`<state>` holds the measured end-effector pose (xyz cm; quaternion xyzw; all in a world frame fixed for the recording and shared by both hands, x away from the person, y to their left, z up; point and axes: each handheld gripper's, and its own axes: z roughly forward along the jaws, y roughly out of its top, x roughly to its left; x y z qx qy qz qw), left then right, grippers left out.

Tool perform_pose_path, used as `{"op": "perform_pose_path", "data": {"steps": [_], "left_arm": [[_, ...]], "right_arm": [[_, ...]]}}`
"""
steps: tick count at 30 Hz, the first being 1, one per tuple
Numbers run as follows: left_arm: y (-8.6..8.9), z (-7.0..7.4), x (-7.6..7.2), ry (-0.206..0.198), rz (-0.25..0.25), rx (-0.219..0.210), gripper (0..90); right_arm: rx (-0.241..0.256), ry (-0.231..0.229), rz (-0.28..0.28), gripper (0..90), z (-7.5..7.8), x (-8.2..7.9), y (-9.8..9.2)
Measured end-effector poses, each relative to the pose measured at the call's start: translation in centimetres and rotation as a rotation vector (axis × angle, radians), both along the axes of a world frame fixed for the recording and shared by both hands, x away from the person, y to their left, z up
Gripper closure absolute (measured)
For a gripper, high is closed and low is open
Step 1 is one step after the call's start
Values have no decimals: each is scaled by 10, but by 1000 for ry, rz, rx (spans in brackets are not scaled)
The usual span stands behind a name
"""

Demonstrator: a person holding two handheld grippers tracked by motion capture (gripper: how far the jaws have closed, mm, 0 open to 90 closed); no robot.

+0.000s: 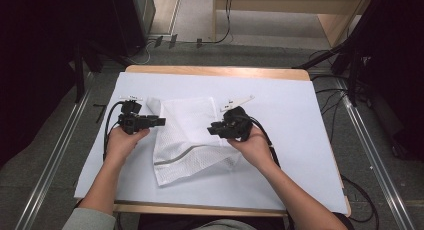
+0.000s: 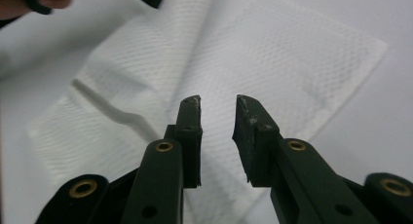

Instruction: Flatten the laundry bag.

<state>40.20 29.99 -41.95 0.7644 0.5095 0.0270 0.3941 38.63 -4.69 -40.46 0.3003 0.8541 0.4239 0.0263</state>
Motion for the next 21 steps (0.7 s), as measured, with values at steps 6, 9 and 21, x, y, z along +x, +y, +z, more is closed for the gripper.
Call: {"op": "perform_pose_path", "data": {"steps": [6,9,21], "left_arm": [[-7,-4,-2,21,-21,21,653],[-8,-5,-3,36,-27,19,717],[1,-5,-9,50,-12,11,790]], "right_arm": [[-23,40,-54,736,-17,25,-5],[-36,59,-86,713,-27,37,-6],[-94,71,-177,603,-58,71,5]]}}
